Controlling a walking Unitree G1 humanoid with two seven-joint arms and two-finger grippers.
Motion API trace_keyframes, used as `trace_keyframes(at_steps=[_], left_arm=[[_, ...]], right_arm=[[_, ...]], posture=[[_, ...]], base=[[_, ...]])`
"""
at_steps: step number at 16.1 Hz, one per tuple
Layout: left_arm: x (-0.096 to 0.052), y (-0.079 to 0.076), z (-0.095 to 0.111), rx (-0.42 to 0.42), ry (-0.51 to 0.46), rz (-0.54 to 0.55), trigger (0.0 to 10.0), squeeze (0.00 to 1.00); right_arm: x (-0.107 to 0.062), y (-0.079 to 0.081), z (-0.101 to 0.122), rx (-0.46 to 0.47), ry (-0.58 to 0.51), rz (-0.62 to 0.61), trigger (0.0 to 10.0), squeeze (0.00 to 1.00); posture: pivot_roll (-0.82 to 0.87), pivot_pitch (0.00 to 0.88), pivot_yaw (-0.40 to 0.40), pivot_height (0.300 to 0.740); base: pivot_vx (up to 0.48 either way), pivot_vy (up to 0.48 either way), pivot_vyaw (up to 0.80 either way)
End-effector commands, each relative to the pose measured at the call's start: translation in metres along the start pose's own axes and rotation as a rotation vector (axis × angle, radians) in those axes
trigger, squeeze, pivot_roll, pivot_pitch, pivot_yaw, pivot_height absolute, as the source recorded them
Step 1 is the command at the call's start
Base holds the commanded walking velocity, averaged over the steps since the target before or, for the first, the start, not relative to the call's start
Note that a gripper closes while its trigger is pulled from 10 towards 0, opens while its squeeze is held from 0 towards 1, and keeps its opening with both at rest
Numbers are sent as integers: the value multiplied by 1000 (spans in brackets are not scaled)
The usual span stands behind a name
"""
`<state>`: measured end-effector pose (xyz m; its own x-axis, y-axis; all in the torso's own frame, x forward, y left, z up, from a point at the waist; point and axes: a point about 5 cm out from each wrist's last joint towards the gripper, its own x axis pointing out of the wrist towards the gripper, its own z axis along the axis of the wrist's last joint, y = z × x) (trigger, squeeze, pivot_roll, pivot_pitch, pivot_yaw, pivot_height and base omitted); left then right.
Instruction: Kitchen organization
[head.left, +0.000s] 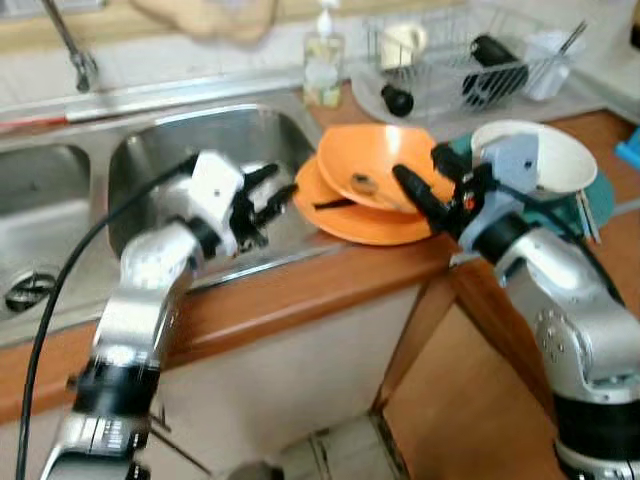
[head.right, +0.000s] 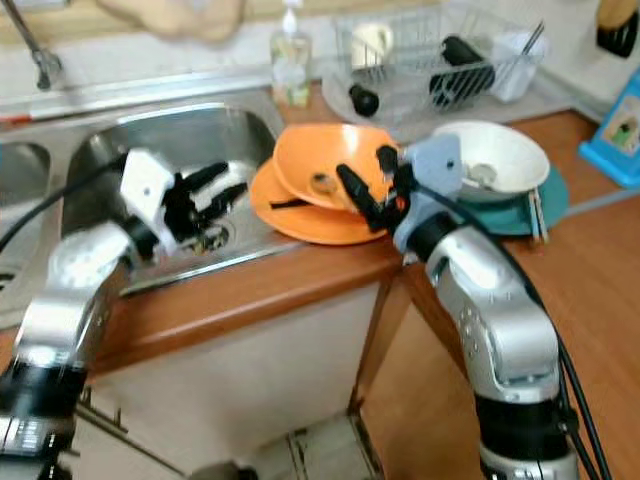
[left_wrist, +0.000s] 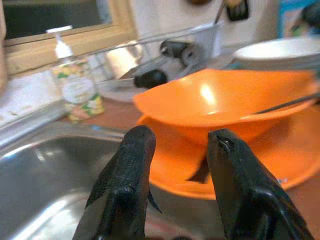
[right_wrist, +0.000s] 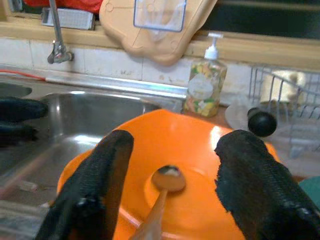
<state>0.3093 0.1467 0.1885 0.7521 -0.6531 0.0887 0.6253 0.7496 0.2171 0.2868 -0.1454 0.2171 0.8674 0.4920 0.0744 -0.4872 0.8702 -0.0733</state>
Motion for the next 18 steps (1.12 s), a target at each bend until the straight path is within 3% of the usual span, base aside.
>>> trace_keyframes(at_steps=[1, 3, 4, 5, 6, 7, 8, 18], left_arm=[[-1, -8, 5, -20, -19, -34, 10000, 0], [-2, -22, 3, -39, -25, -88, 10000, 0], [-4, -28, 4, -51, -25, -102, 10000, 0], [-4, -33, 5, -61, -22, -107, 10000, 0], [-5, -34, 5, -62, -21, -108, 10000, 0], [-6, -36, 6, -70, -16, -111, 10000, 0], [-6, -38, 6, -75, -14, -115, 10000, 0], [-5, -46, 8, -84, 7, -154, 10000, 0]], right_arm=[[-1, 6, 1, -22, 11, 31, 10000, 1000], [-2, 13, -6, -15, 51, 65, 10000, 1000], [-1, 14, -11, -9, 80, 47, 10000, 0], [0, 11, -18, 16, 114, -7, 9216, 0], [0, 11, -19, 22, 119, -17, 9216, 0], [0, 12, -21, 33, 128, -18, 392, 0], [1, 14, -23, 44, 135, -15, 0, 0], [1, 11, -33, 138, 178, -78, 0, 0]], posture=[[-82, 0, 50, 740], [-80, 0, 48, 740], [-78, 0, 47, 740], [-77, 0, 46, 740], [-77, 0, 46, 740], [-77, 0, 48, 740], [-77, 0, 48, 740], [-76, 0, 50, 740]], base=[[0, 0, 0], [0, 0, 0], [0, 0, 0], [0, 0, 0], [0, 0, 0], [0, 0, 0], [0, 0, 0], [0, 0, 0]])
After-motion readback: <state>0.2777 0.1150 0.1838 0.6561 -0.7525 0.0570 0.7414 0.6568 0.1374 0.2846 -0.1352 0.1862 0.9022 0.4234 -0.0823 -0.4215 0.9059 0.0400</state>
